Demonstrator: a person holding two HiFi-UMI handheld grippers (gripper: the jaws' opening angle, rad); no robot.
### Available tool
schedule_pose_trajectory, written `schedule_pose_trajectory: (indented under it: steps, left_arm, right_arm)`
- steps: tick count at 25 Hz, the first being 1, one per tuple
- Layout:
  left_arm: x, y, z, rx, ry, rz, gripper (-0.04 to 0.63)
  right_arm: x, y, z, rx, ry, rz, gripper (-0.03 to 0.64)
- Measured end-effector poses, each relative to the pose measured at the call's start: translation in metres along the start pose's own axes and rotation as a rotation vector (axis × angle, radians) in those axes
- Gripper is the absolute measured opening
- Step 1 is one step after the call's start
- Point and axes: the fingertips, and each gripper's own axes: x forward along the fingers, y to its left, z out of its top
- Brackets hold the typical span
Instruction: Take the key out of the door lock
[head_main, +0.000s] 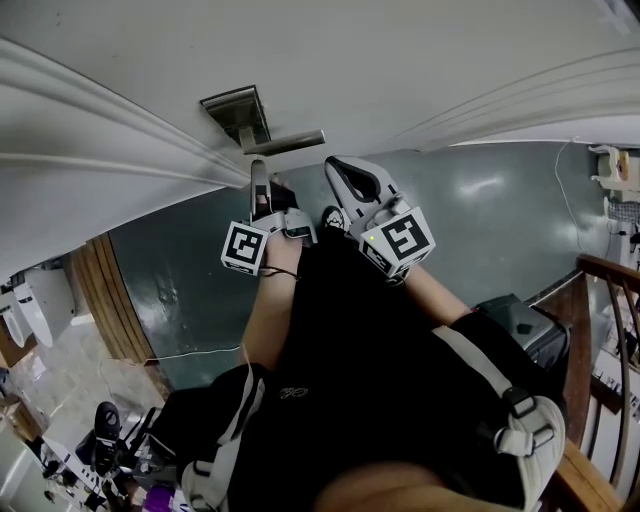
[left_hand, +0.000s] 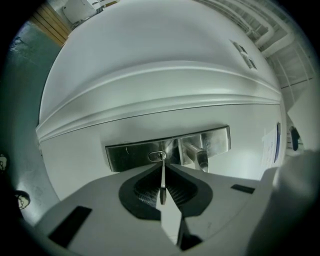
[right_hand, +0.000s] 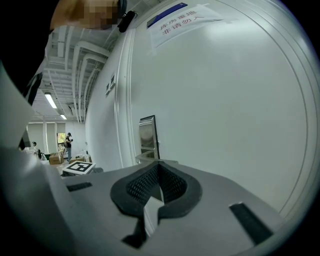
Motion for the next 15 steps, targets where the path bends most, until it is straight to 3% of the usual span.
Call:
schedule_pose_trajectory:
  steps: [10,15]
  left_arm:
    - [-0.035,-0.007,-0.009,0.041,0.109,-0.012,0.034]
    - [-0.055,-0.006,-0.021,0.049,0.115,0.004,0.034]
  right_arm:
    - [-0.020,0.021,-0.015,0.037,0.006,-0.066,0.008]
    - [-0.039,0.025,-0.026,0.036,0.010,-0.061,0.008]
